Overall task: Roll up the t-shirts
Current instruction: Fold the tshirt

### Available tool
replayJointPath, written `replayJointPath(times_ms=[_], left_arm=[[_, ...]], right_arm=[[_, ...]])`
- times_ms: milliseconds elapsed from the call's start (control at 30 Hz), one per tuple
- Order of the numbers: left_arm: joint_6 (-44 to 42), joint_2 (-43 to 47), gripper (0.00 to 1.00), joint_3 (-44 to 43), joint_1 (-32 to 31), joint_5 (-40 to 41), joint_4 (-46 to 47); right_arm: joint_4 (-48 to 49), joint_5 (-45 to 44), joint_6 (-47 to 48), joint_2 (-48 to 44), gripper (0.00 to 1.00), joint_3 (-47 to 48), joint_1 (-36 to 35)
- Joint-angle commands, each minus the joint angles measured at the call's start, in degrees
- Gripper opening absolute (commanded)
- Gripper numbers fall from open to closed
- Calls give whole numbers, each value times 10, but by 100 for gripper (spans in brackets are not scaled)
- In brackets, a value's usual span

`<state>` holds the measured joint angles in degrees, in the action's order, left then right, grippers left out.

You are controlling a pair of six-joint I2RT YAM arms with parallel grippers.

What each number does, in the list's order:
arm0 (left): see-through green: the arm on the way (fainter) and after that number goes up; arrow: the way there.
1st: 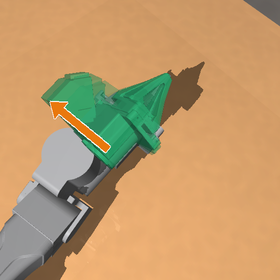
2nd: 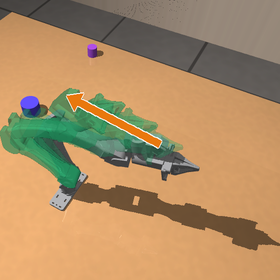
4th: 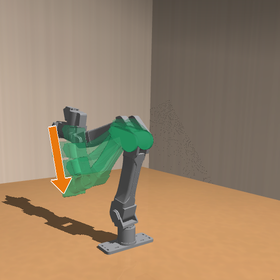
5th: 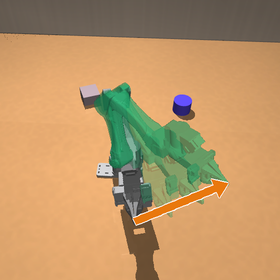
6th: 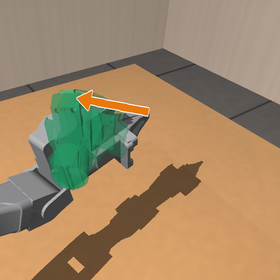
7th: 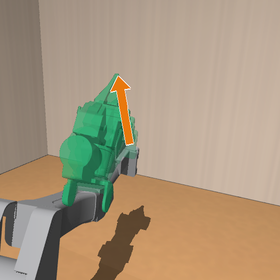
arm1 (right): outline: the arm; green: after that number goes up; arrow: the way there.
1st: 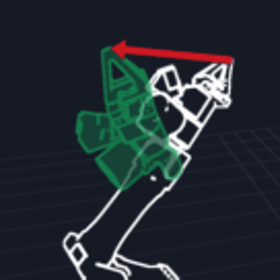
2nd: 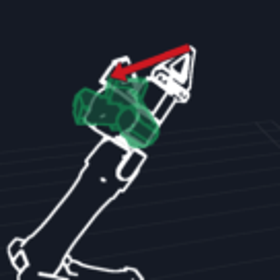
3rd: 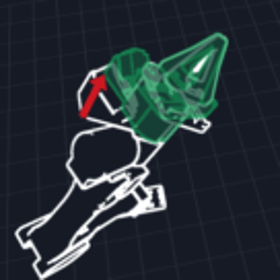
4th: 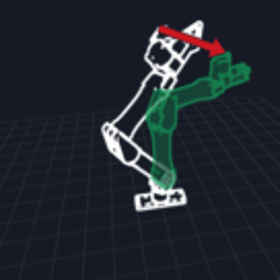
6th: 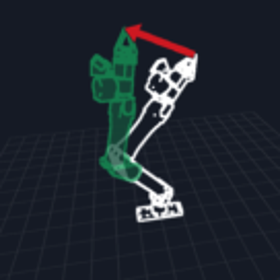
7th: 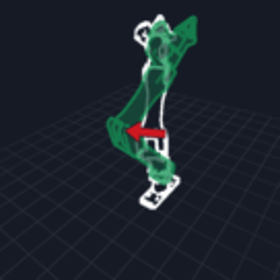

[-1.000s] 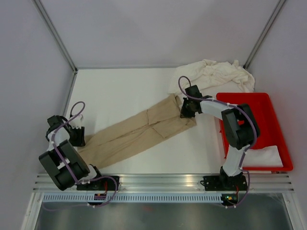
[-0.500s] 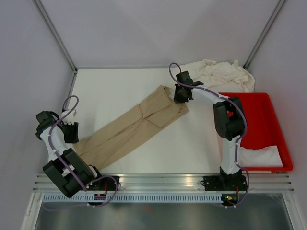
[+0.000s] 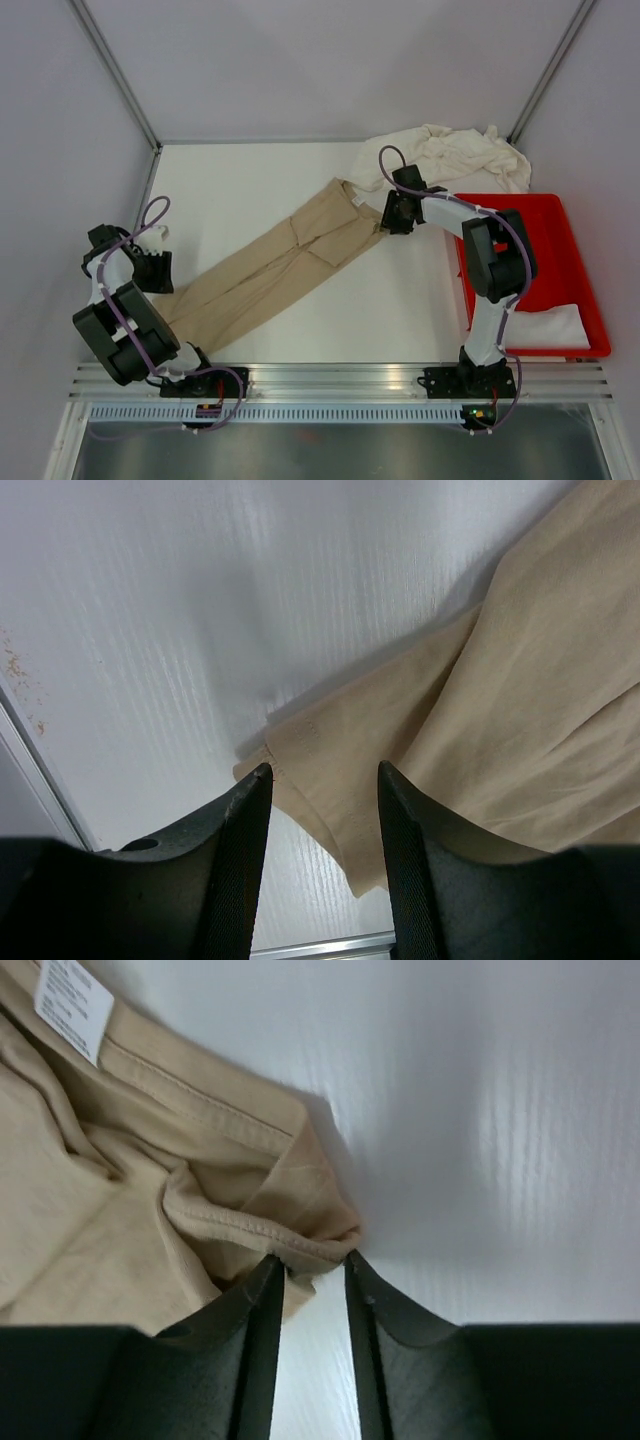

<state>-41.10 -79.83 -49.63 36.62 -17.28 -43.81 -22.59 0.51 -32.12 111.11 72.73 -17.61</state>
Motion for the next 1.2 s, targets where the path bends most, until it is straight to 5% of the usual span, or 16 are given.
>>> replayJointPath(times_ms=[0, 133, 233, 767, 967, 1167], left_arm=[[6, 12, 52, 20, 1, -16, 21], [4, 19, 52, 29, 1, -16, 23], [5, 20, 52, 29, 0, -18, 22], [36, -14, 51, 28, -4, -42, 21], [50, -21, 51, 26, -9, -44, 21], [50, -14, 51, 26, -11, -43, 19]], right_arm=[[36, 33, -23, 57, 35, 35, -5], [44, 51, -35, 102, 7, 76, -6], [41, 66, -43, 144, 0, 129, -10], [54, 100, -218, 441, 0, 593, -20], [104, 92, -267, 471, 2, 656, -20], [92, 70, -184, 364, 28, 571, -20]])
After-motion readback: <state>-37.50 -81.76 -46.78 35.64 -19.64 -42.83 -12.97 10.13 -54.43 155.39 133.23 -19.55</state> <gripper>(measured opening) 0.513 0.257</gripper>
